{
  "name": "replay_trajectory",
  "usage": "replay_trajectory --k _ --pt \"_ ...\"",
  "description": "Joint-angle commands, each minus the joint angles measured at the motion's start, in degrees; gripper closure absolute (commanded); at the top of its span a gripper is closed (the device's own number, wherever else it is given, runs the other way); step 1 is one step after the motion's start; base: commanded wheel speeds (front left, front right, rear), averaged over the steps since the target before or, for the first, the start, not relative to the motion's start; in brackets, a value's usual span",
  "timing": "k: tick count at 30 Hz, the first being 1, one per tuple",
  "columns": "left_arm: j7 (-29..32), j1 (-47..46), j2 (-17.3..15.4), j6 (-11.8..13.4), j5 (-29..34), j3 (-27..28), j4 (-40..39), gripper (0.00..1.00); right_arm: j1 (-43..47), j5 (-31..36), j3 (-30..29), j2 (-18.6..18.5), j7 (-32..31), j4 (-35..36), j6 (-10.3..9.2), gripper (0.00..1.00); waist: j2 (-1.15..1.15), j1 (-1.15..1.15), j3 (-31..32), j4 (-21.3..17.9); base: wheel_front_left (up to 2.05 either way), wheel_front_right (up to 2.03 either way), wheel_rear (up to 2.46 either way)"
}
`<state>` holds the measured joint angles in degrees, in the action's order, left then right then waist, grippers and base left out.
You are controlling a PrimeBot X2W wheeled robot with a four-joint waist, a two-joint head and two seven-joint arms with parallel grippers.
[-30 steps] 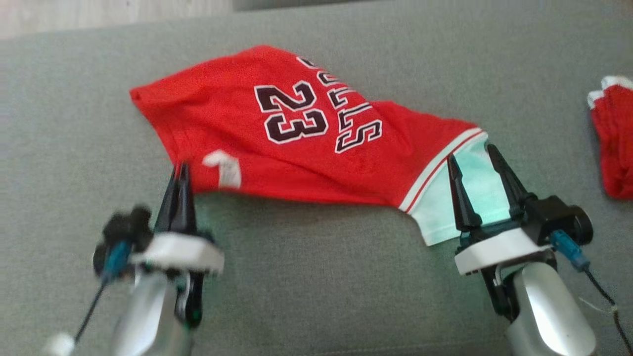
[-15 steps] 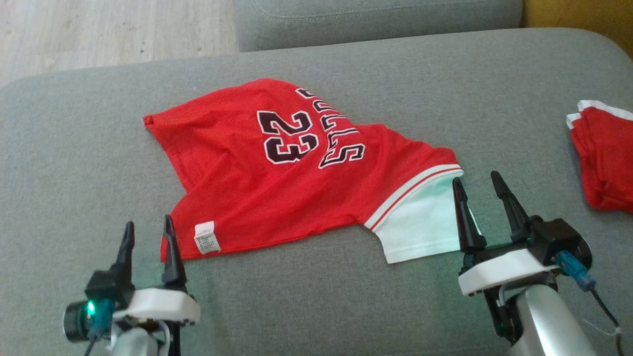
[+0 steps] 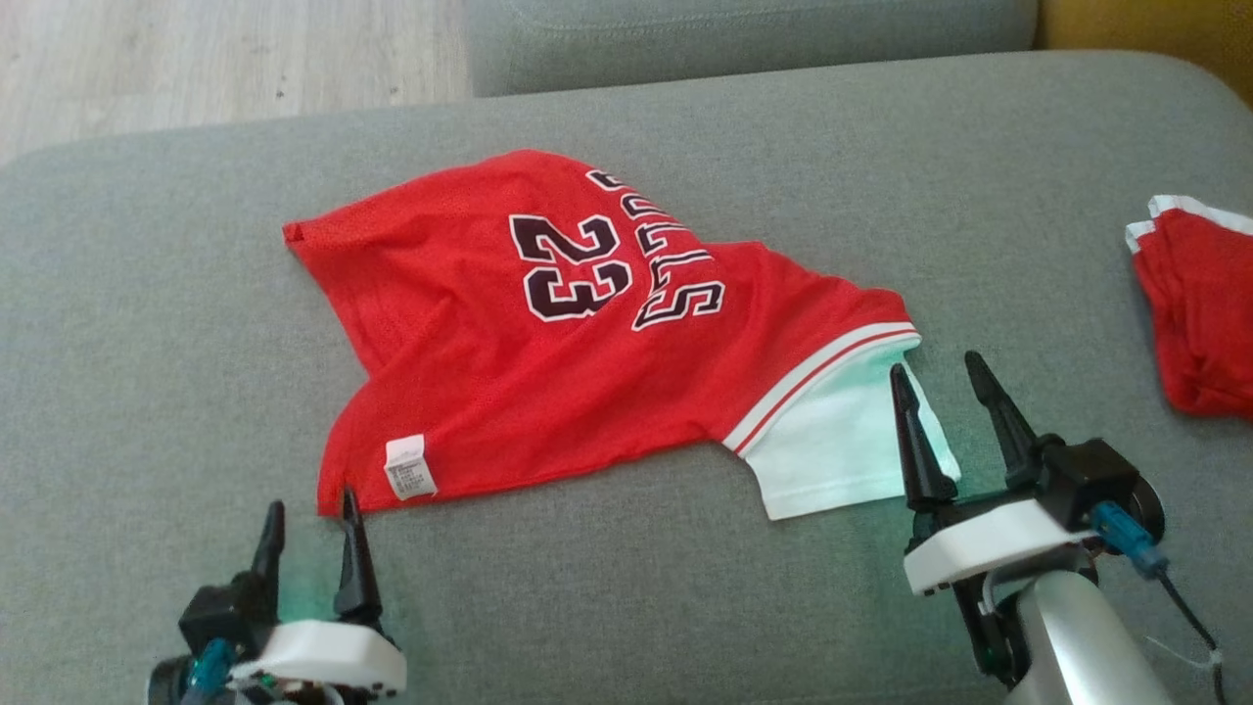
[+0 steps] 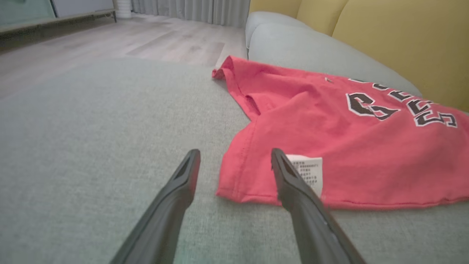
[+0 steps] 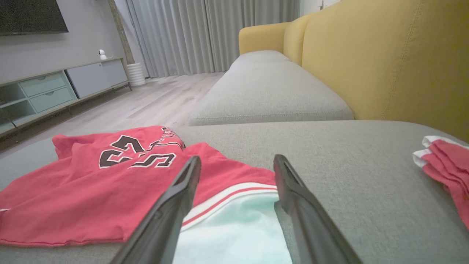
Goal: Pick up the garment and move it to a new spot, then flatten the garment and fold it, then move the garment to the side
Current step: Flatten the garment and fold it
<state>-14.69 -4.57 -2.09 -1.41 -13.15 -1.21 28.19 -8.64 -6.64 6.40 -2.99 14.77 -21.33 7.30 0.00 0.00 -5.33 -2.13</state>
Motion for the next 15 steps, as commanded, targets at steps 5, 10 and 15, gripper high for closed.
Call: replay_trajectory --k 5,10,15 --pt "-0.30 -3.89 -0.79 -2.47 -4.70 0.65 2.86 0.00 -1.24 0.78 0.98 0.12 0.23 0.55 0.19 0.00 0.00 0.00 -1.98 -0.33 0.00 0.00 0.00" --pt "-0.30 -5.73 -0.79 -3.61 -7.56 1.26 5.62 0.00 -1.71 1.57 0.40 0.12 0.23 0.24 0.19 0.00 0.00 0.00 -3.31 -0.98 0.00 0.00 0.00" --pt "-0.30 -7.44 -0.79 -4.13 -9.02 1.16 9.19 0.00 -2.15 2.82 -0.15 0.12 0.23 -1.03 0.19 0.00 0.00 0.00 -4.56 -1.80 0.00 0.00 0.00"
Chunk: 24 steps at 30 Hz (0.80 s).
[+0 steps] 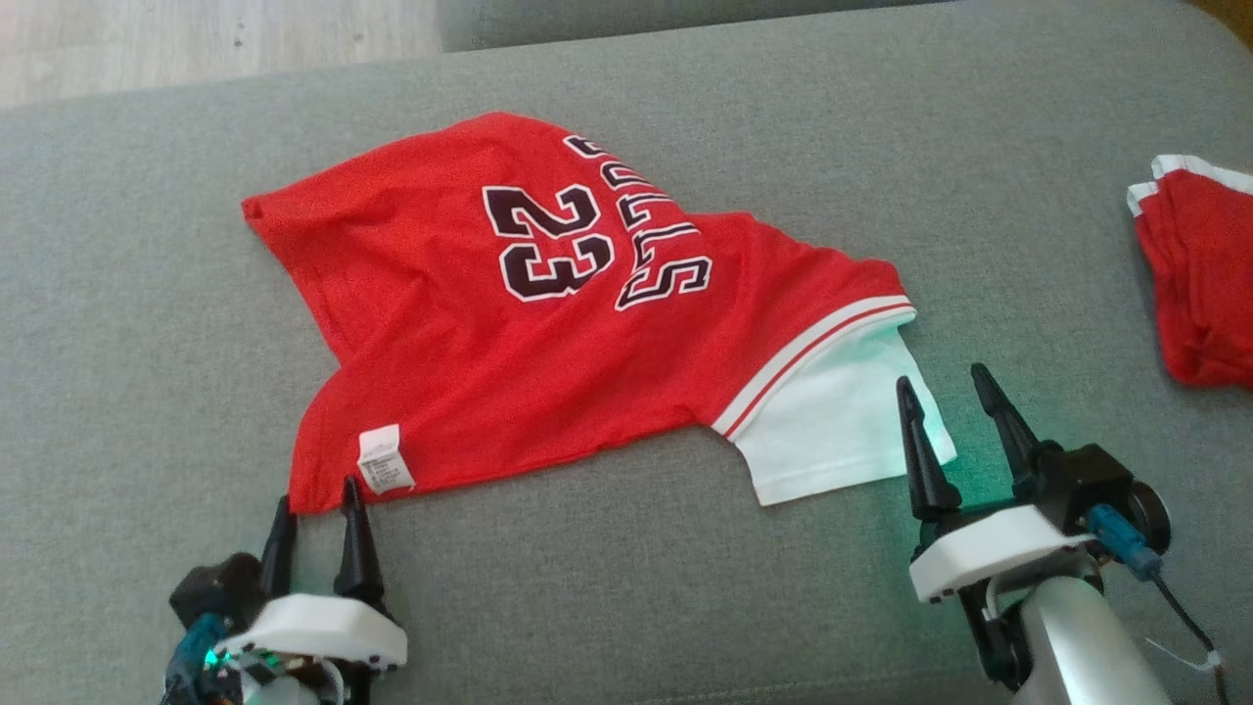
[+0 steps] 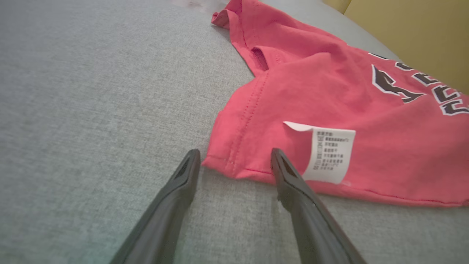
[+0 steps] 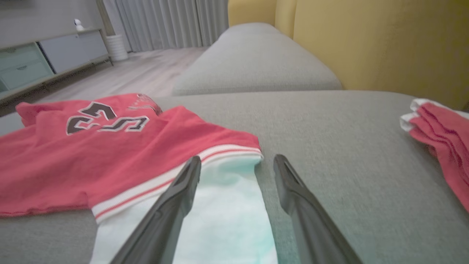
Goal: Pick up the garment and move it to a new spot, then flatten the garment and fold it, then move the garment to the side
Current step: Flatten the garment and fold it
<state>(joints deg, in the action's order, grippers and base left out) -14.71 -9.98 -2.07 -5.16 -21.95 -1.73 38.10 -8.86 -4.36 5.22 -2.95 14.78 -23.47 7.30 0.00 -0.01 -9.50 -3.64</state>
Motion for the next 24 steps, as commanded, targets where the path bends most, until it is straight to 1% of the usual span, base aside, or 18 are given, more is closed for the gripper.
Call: replay_trajectory --k 1,5,6,7,8,11,15,16,19,22,23,24 --pt "-0.29 -2.40 -0.81 -0.42 -0.39 1.55 0.16 0.00 -2.05 0.75 0.84 0.07 0.22 0.66 0.19 0.00 0.00 0.01 -0.68 -0.47 0.00 0.00 0.00" --pt "-0.29 -4.12 -0.81 -0.70 -1.26 1.02 2.60 0.00 -2.56 1.73 -0.24 0.07 0.22 -1.01 0.19 0.00 0.00 0.01 -1.66 -0.84 0.00 0.00 0.00" --pt "-0.29 -4.50 -0.81 -0.75 -1.24 0.89 2.94 0.19 -2.67 1.93 -0.56 0.07 0.22 -1.49 0.19 0.00 0.00 0.01 -1.84 -0.85 0.00 0.00 0.00" --pt "-0.29 -4.78 -0.81 -0.80 -1.21 0.85 3.14 0.77 -2.73 2.08 -0.82 0.07 0.22 -2.10 0.19 0.00 0.00 0.01 -1.96 -0.87 0.00 0.00 0.00" --pt "-0.29 -5.00 -0.81 -0.91 -1.30 0.69 3.29 1.00 -2.82 2.13 -1.06 0.07 0.22 -2.70 0.19 0.00 0.00 0.01 -2.13 -0.87 0.00 0.00 0.00" --pt "-0.29 -5.37 -0.81 -1.19 -1.11 -0.03 3.60 1.00 -3.29 1.82 -1.85 0.07 0.22 -5.32 0.19 0.00 0.00 0.01 -2.58 -0.72 0.00 0.00 0.00" --pt "-0.29 -5.50 -0.81 -1.39 -0.77 -0.82 3.35 1.00 -5.10 1.20 -2.17 0.07 0.22 -10.67 0.19 0.00 0.00 0.01 -3.30 -0.07 0.00 0.00 0.00" --pt "-0.29 -5.50 -0.81 -1.39 -0.77 -0.82 3.35 1.00 -5.10 1.20 -2.17 0.07 0.22 -10.67 0.19 0.00 0.00 0.01 -3.30 -0.07 0.00 0.00 0.00" --pt "-0.29 -5.59 -0.81 -1.48 -0.68 -1.43 3.04 1.00 -6.66 1.43 -1.22 0.07 -0.22 -16.38 0.19 0.00 0.00 0.01 -3.79 0.60 0.00 0.00 0.00" --pt "-0.29 -5.66 -0.81 -1.54 -0.66 -1.84 2.74 1.00 -7.62 0.63 1.19 0.07 -1.46 -21.48 0.19 0.00 0.00 0.01 -4.00 1.21 0.00 0.00 0.00" --pt "-0.29 -5.61 -0.81 -1.54 -0.63 -1.85 2.51 1.00 -7.71 0.04 1.81 0.07 -1.70 -22.83 0.19 0.31 0.00 0.01 -3.97 1.34 0.00 0.00 0.00" --pt "-0.29 -5.56 -0.81 -1.42 -0.37 -1.92 2.21 1.00 -7.75 -0.14 2.54 0.07 -1.76 -23.96 0.19 1.00 0.00 0.01 -3.89 1.53 0.00 0.00 0.00"
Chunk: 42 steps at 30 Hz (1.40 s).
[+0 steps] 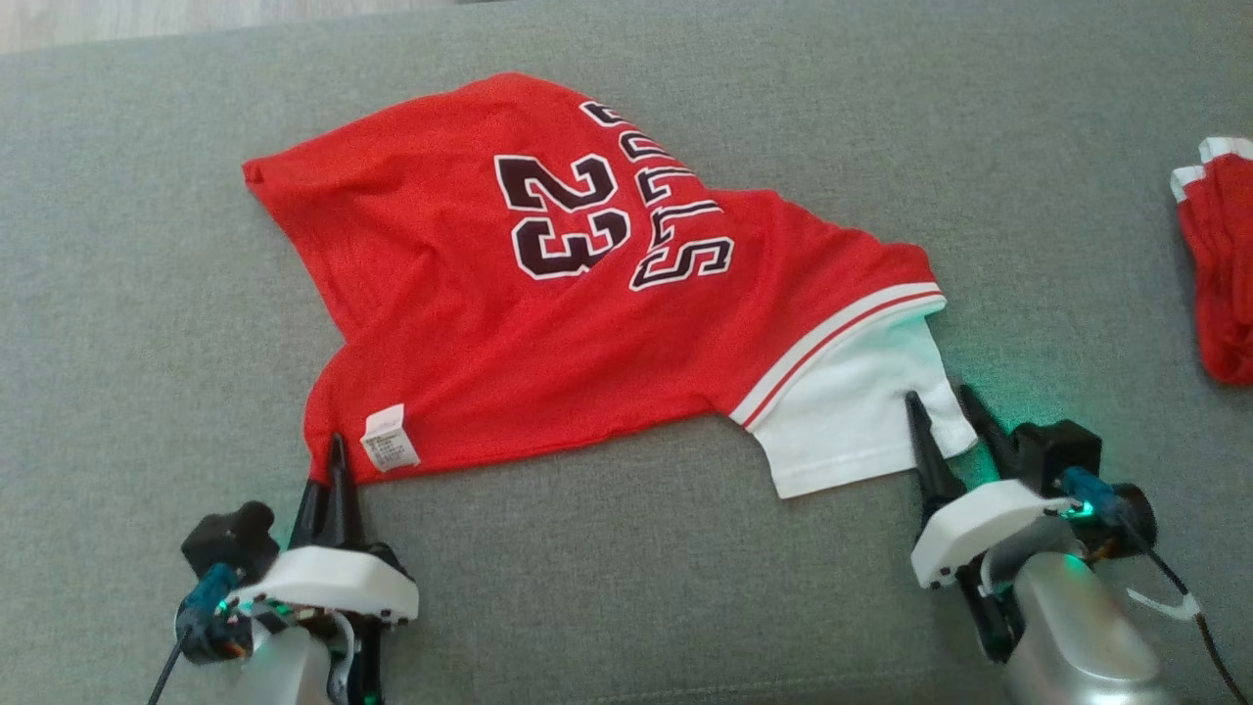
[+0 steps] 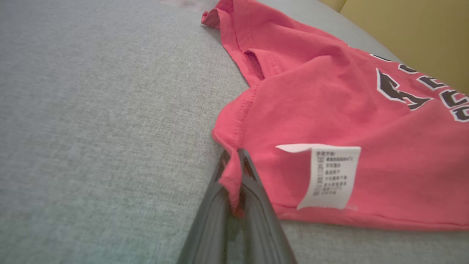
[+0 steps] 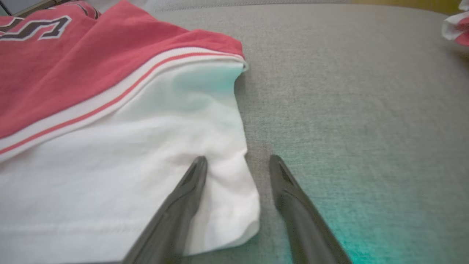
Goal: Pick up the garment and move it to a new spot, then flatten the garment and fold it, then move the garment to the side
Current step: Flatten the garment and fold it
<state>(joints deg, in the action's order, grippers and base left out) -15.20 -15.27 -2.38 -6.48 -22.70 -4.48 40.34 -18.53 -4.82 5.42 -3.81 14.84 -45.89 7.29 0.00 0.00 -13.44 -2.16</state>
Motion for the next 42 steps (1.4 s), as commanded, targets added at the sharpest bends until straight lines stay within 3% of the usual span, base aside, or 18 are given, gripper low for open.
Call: replay_trajectory --k 1,5,9,17,19,24,28,33,42 --pt "0.20 -0.15 -0.50 0.15 0.82 0.82 -0.38 1.00 1.98 0.13 3.04 0.93 -2.13 -2.76 0.20 1.00 0.00 0.00 0.31 0.17 0.00 0.00 0.00" --pt "0.20 0.69 -0.50 0.33 0.92 1.61 -2.13 1.00 1.32 -1.39 3.16 0.93 -1.09 -4.34 0.20 1.00 0.00 0.00 1.82 0.17 0.00 0.00 0.00" --pt "0.20 1.42 -0.50 0.23 1.31 2.35 -5.32 1.00 0.21 -3.33 2.38 0.93 0.01 -1.17 0.20 1.00 0.00 0.00 4.46 0.03 0.00 0.00 0.00" --pt "0.20 -1.46 -0.93 -0.39 6.48 6.21 -16.70 1.00 -2.79 -5.96 -1.58 0.93 0.14 20.47 0.20 1.00 0.00 0.00 11.45 -0.57 0.00 0.00 0.00" --pt "0.20 -4.62 -2.64 -0.69 8.22 6.53 -20.25 1.00 -5.62 -7.24 -2.11 -0.14 0.15 26.50 0.20 1.00 0.00 0.00 13.05 -0.70 0.00 0.00 0.00" --pt "0.20 -13.17 -6.84 -0.92 8.83 5.64 -24.04 1.00 -12.52 -10.16 -3.24 -3.22 0.15 32.53 0.20 1.00 0.00 0.00 14.29 -0.29 0.00 0.00 0.00" --pt "2.37 -21.07 -10.60 -0.97 9.08 3.58 -24.44 1.00 -18.68 -11.69 -3.49 -5.64 -1.24 34.77 0.20 1.00 0.00 0.00 13.99 0.34 0.00 0.00 0.00" --pt "6.44 -28.28 -12.82 -0.99 9.38 1.96 -24.92 1.00 -26.03 -11.60 -2.75 -7.31 -4.40 35.85 0.20 1.00 0.00 0.00 11.17 0.93 0.00 0.00 0.00" --pt "7.34 -37.55 -12.26 -0.10 10.06 0.50 -18.99 1.00 -39.58 -8.98 -1.21 -7.76 -3.81 28.95 0.20 1.00 0.00 0.00 1.46 1.39 0.00 0.00 0.00"
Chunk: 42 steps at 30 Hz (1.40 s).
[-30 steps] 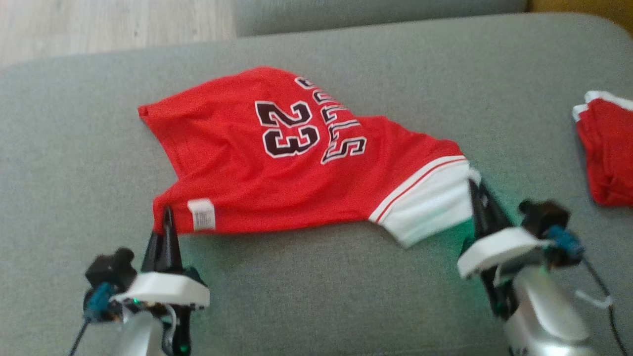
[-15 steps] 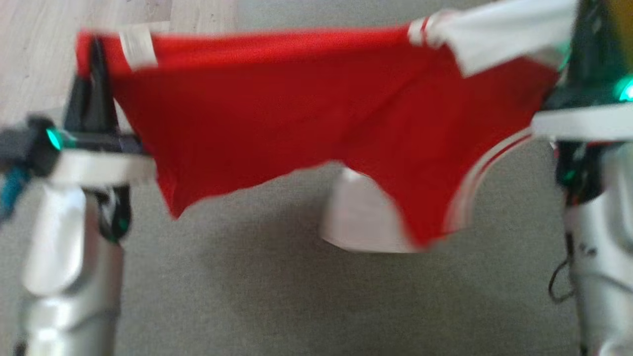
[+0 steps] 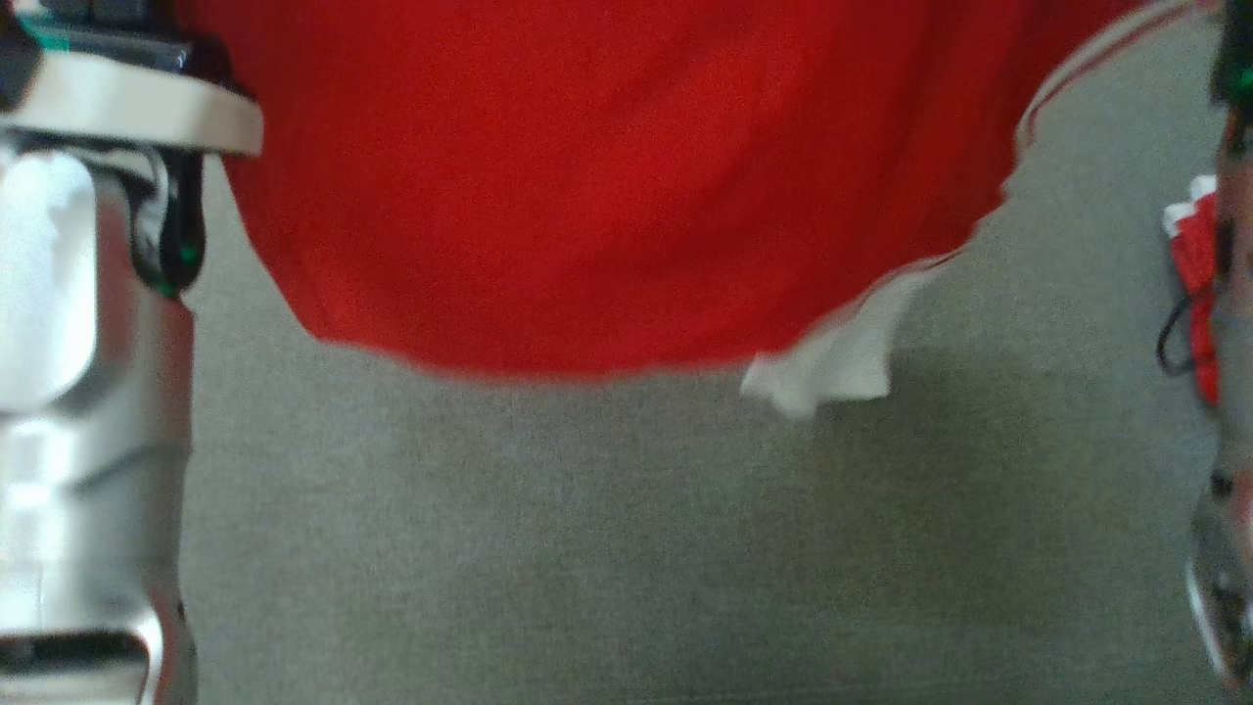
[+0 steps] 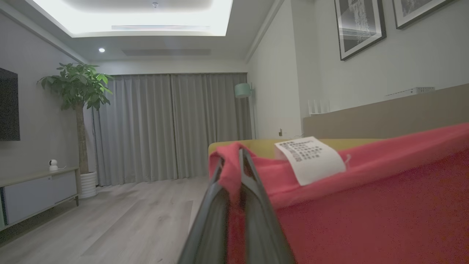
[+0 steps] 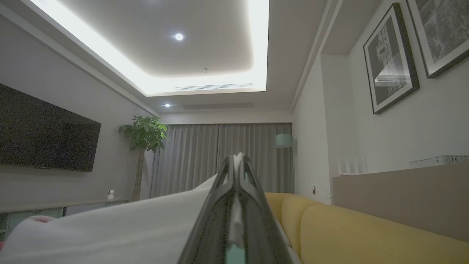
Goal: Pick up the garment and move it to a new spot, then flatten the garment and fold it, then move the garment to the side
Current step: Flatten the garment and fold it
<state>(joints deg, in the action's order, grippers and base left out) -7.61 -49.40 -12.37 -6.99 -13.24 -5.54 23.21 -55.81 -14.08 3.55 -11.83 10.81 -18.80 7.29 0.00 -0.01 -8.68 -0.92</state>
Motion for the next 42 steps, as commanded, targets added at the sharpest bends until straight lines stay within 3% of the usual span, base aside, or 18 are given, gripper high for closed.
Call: replay_trajectory --k 1,9,15,20,30,34,42 --pt "-1.06 -5.09 -2.07 0.77 0.84 1.51 -0.58 1.00 -4.47 0.85 0.83 0.45 0.85 0.34 0.20 1.00 0.00 0.01 -4.55 0.18 0.00 0.00 0.00" --pt "-7.00 -20.02 0.54 3.82 2.99 1.22 7.56 1.00 -22.74 8.95 -3.08 -0.31 4.09 -10.55 0.20 1.00 0.00 0.01 -12.29 1.06 0.00 0.00 0.00" --pt "-7.36 -21.70 2.38 5.38 2.78 4.29 5.76 1.00 -25.20 7.94 -7.42 1.71 4.17 -6.88 0.20 1.00 0.00 0.01 -16.04 0.98 0.00 0.00 0.00" --pt "-7.38 -10.31 4.27 4.71 3.00 6.96 4.34 1.00 -12.85 4.12 -5.48 2.49 4.18 -4.07 0.20 1.00 0.00 0.01 -15.57 0.06 0.00 0.00 0.00" --pt "-7.38 16.88 8.98 1.89 1.36 11.60 8.99 1.00 22.26 -5.52 -2.06 3.96 4.19 -0.74 0.20 1.00 0.00 0.01 -11.51 -2.94 0.00 0.00 0.00" --pt "-7.38 23.98 9.42 2.11 -0.75 13.78 9.77 1.00 31.95 -8.70 -0.44 4.88 4.19 0.75 0.20 1.00 0.00 0.01 -8.88 -4.17 0.00 0.00 0.00" --pt "-7.39 33.57 9.47 3.65 -6.35 11.88 9.02 1.00 44.57 -12.03 1.90 5.73 4.19 1.78 0.20 1.00 0.00 0.01 -2.83 -4.86 0.00 0.00 0.00"
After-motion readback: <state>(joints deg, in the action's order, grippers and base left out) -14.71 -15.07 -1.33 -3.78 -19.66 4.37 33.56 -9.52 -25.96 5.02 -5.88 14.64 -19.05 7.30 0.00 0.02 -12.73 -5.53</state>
